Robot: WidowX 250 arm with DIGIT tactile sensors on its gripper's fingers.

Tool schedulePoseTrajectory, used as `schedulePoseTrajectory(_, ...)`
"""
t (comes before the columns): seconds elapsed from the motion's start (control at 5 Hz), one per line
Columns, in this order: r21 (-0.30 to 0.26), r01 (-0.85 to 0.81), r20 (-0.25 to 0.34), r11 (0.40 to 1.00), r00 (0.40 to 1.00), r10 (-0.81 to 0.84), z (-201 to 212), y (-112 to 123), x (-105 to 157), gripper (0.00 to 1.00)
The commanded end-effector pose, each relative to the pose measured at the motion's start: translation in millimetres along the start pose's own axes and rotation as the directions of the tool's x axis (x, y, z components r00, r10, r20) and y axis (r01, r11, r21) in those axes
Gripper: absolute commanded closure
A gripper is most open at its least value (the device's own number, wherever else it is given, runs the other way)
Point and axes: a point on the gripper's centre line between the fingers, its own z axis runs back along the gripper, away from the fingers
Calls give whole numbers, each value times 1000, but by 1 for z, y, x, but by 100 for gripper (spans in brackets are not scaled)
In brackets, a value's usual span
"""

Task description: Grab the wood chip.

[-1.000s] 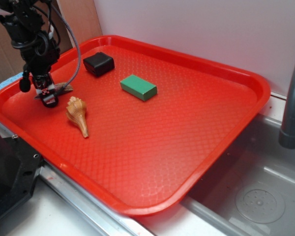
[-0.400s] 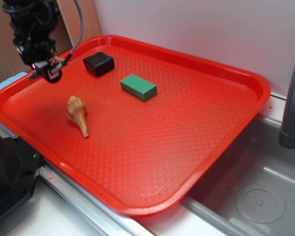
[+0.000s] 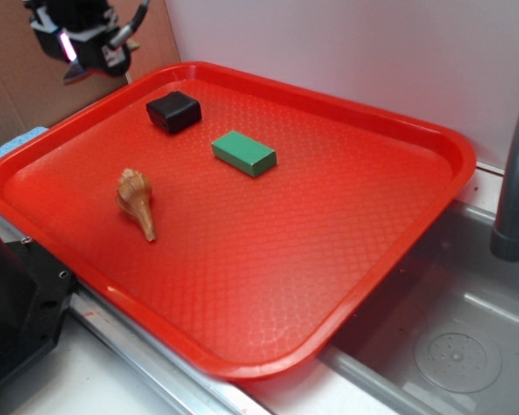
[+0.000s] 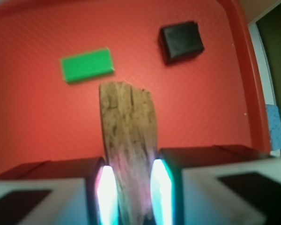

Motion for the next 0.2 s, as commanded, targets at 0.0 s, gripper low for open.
schedulePoseTrajectory(0.0, -87, -61, 43, 994, 997, 65, 18, -2, 16, 100)
